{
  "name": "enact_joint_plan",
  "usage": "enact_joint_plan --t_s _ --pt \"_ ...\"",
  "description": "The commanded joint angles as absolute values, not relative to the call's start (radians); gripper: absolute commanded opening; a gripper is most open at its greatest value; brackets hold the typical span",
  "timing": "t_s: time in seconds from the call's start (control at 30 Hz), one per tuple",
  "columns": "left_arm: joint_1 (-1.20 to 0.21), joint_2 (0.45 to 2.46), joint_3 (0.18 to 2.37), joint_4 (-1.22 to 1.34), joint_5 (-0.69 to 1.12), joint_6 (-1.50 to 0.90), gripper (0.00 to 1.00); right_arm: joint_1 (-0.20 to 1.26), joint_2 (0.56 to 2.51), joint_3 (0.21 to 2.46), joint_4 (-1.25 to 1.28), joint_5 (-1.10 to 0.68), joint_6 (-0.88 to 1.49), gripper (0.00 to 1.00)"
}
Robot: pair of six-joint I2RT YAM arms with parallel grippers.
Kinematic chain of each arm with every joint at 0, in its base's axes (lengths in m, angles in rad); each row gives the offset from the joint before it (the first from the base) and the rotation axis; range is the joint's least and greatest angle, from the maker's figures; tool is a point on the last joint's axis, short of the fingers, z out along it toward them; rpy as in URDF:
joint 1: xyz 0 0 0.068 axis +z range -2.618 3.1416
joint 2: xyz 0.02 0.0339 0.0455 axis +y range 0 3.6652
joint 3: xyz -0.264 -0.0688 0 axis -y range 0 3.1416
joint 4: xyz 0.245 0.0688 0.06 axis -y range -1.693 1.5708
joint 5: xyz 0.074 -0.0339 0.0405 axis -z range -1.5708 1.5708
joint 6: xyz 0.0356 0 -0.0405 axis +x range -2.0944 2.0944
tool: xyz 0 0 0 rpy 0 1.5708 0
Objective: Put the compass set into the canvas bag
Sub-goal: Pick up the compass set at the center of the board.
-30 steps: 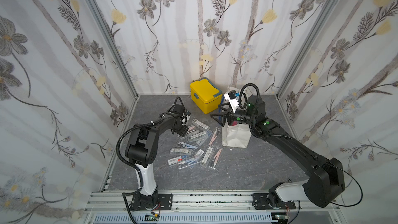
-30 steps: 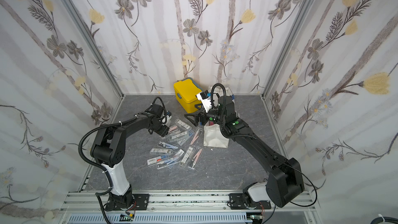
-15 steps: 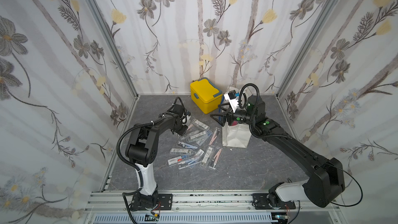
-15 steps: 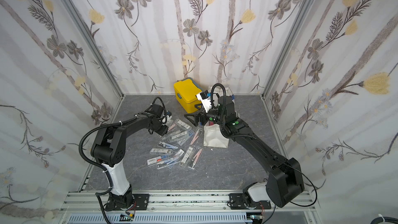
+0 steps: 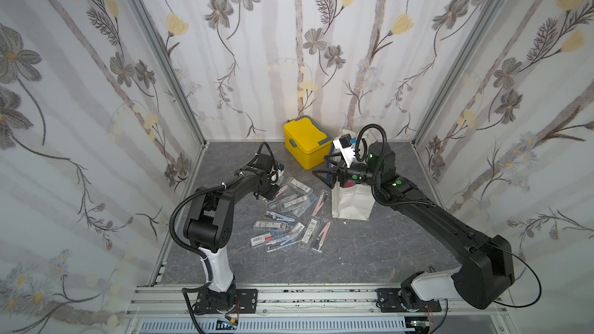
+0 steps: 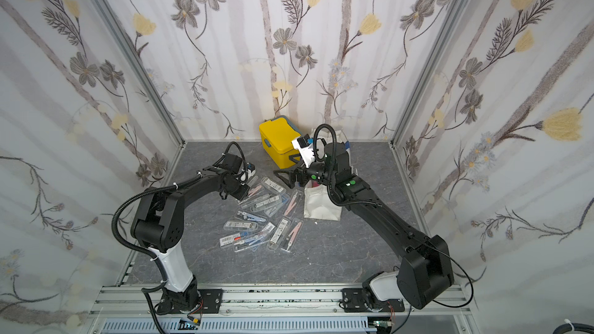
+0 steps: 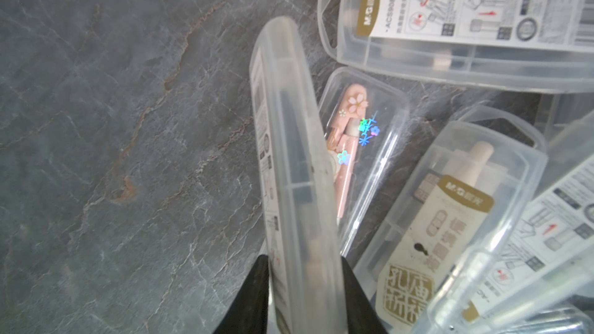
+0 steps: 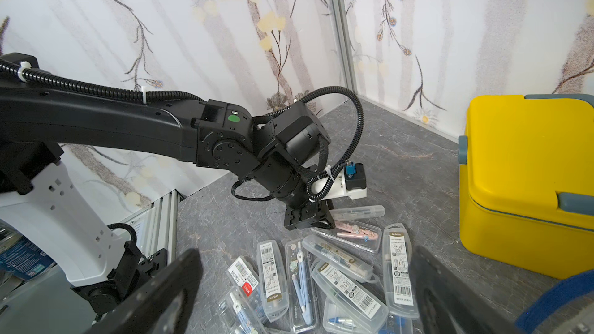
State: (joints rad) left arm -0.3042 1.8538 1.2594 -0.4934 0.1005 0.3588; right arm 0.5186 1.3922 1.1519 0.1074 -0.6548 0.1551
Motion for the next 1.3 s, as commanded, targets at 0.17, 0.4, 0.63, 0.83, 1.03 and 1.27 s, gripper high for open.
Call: enact_joint_plan --t_s 0.17,0.4,0.63,0.83,1.03,1.27 --pt "-0.305 1.828 1.237 -0.457 0.117 0.364 0.20 0.525 1.394 1.163 0.128 -0.650 0.138 1.00" --pt "-0.304 1.814 1.212 -0.417 0.095 0.348 0.11 0.528 1.393 1.163 0.126 -0.649 0.137 1.00" --pt "-0.303 1.738 1.179 -0.341 0.128 0.339 0.09 0.537 1.396 1.167 0.129 -0.651 0.137 1.00" --pt "-0.305 1.625 1.139 -0.244 0.225 0.304 0.08 0.547 1.412 1.181 0.130 -0.644 0.141 1.00" --pt "-0.311 1.497 1.045 -0.063 0.346 0.219 0.08 0.548 1.447 1.216 0.132 -0.581 0.210 1.00" --pt "-0.360 1.381 0.929 0.248 0.550 0.052 0.05 0.552 1.528 1.294 0.124 -0.486 0.306 0.98"
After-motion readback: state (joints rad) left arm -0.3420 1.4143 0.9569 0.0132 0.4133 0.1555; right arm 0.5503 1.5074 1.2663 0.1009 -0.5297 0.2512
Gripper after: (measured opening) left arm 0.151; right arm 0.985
